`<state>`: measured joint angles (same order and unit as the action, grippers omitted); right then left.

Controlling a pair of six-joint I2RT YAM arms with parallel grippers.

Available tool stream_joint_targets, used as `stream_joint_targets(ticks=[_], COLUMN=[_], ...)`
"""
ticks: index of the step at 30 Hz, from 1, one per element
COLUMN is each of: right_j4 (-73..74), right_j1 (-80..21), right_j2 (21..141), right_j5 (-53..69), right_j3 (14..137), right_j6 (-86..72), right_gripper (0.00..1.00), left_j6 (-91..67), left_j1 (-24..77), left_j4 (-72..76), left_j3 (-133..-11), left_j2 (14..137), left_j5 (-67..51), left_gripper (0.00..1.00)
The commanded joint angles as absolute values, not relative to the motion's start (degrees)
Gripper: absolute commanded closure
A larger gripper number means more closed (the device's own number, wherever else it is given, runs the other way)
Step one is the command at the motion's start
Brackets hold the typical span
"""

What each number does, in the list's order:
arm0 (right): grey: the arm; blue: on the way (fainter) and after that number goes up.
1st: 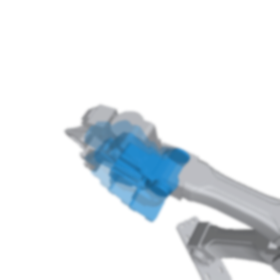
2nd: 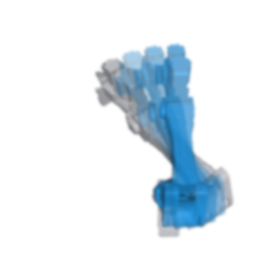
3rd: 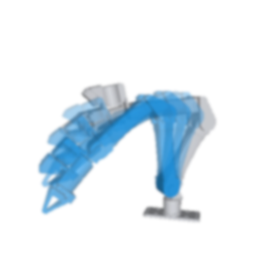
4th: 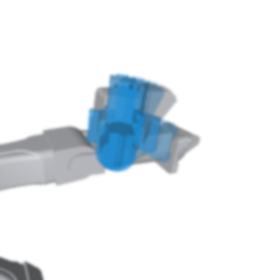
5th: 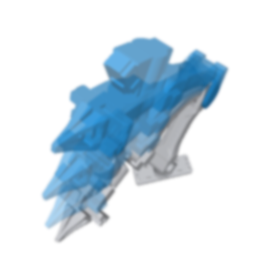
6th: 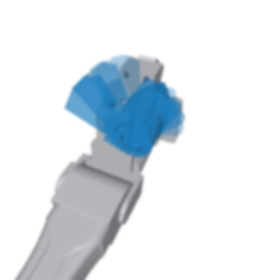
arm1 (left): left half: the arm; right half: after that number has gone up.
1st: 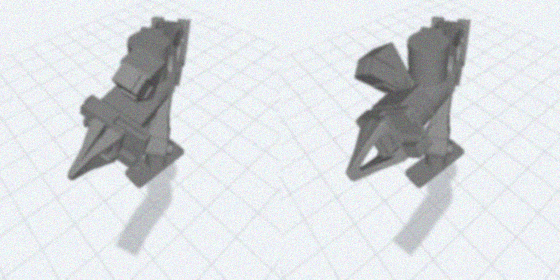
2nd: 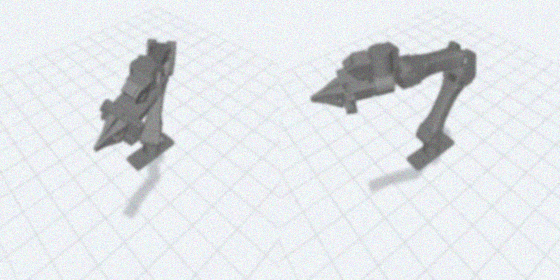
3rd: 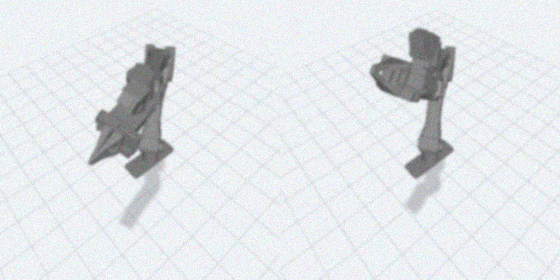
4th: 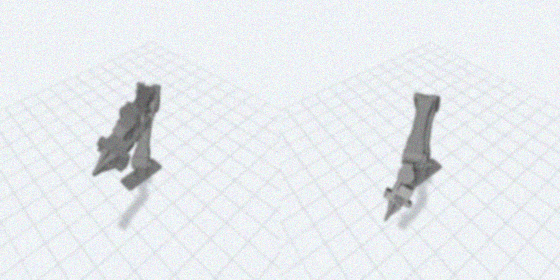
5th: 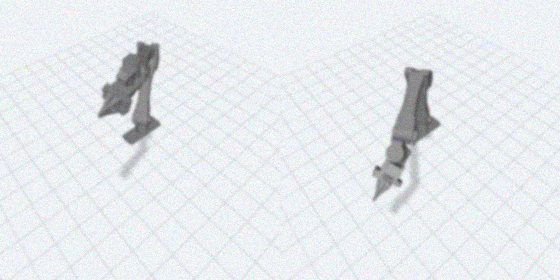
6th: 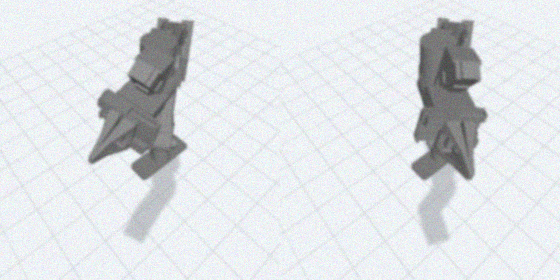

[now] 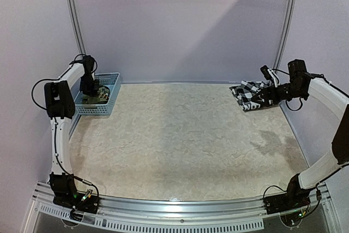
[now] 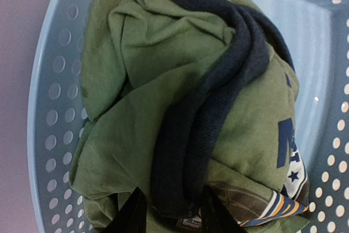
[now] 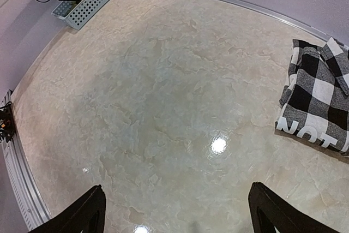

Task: Fold and stack the mixed laundry pile
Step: Pick up the crumpled tank top and place it in the bin.

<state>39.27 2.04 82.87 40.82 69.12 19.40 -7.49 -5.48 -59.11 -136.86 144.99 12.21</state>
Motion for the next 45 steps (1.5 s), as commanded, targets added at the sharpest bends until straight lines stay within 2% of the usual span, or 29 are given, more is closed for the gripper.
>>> stream_joint_targets(ticks=[1,6,15,22,28,38,45], right_j4=[40.0,40.13,39.99,39.64,39.73,40.78,42.27], right_j1=[2.07,2.1,2.11,2.11,2.08,2.07,2.09], right_j2=[82.57,82.95,83.15,83.8,84.42,82.18,80.69], right_j5=[40.09,40.38,40.72,42.44,44.29,46.9,47.9], right_j3=[68.51,68.52,68.17,68.8,69.77,70.75,71.37], right_j6=[19.78,19.86,19.91,19.52,18.99,19.37,20.08], right_gripper=[0.09,0.09,0.09,0.1,0.11,0.12,0.13], left_j6=[-7.44,-7.59,-6.43,-5.87,-7.32,-11.24,-17.8], left_j1=[-6.02,-6.33,-6.18,-3.63,1.63,14.21,24.47], left_j4=[-56.93,-55.83,-56.06,-52.41,-47.91,-43.63,-38.28], left_j3=[-136.13,-136.54,-139.07,-138.07,-140.12,-144.4,-142.76], left_j2=[144.25,143.27,138.85,124.33,113.29,102.91,101.88], left_j5=[10.76,9.99,9.46,2.9,-8.44,-27.46,-35.96], left_gripper=[0.69,0.73,1.0,1.0,1.0,1.0,1.0])
